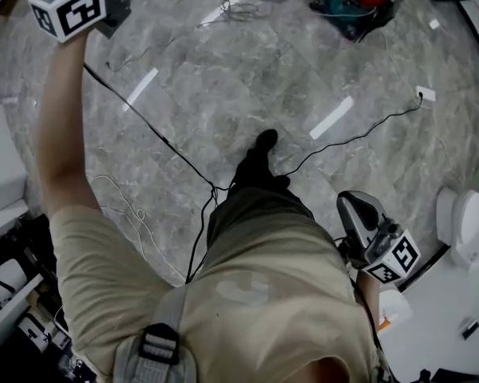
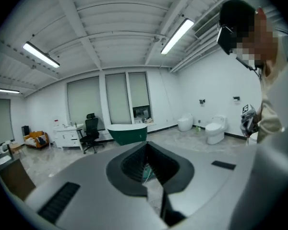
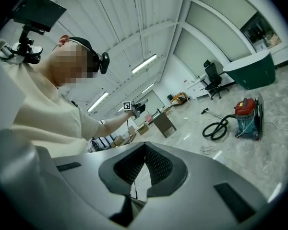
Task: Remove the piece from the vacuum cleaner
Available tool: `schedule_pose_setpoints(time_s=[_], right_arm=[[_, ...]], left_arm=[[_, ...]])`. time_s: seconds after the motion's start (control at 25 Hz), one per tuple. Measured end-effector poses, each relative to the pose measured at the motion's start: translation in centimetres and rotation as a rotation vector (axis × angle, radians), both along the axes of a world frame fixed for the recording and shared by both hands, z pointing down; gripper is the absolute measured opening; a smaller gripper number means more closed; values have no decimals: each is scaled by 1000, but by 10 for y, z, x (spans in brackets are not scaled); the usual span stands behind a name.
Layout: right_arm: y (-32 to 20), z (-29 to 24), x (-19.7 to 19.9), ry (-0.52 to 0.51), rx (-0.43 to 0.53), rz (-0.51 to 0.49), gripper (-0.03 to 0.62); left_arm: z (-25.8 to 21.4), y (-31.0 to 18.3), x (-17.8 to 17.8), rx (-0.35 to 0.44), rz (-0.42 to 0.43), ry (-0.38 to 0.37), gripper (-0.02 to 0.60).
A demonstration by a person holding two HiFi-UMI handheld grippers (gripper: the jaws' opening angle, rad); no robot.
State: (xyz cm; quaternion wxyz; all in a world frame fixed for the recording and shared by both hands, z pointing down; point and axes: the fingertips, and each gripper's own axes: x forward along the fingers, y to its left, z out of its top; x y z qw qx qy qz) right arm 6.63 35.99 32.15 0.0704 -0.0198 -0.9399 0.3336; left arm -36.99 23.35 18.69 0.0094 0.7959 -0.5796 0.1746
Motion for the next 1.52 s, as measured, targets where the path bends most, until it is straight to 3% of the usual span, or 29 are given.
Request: schedule_pose_setpoints(time_s=[0.12,0.24,0.4,0.48,0.64,0.68,0.72,0.76,0.84,0.92,1.08,1.24,1.52], right_arm=[[-14,-9,-17,0,12,33,3],[-19,-5,-34,13,24,53,3],[-26,4,-57,31,52,66,3],[-29,4,-68,23,66,62,3],[-44,-2,-71,-8,68,89,3],[-50,-4,-68,-19,71,106,3],[-55,-6,-63,-29,76,124,3],[-61,-6,-58,-39,82,142,3],[-73,-7,-47,-55,95,177,3],[-90,-10,-32,-64,93,212,3],[-122,-13,13,-86,54,266,3],[-146,-10,55,-118,22,286,3],[-164,-3,102,-184,-60,197,3]], left_arm=[[15,6,44,24,124,54,5],[49,20,90,-24,245,131,5],[96,38,136,-54,309,234,5],[104,45,157,-29,289,388,5],[100,40,209,54,219,860,5],[98,35,228,51,237,933,5],[95,30,250,33,279,960,5],[92,24,271,6,337,940,5],[87,14,306,-42,436,828,5],[80,1,328,-73,468,748,5],[79,-23,375,-126,455,721,5],[92,-47,428,-172,438,643,5],[93,-77,479,-193,348,584,5]])
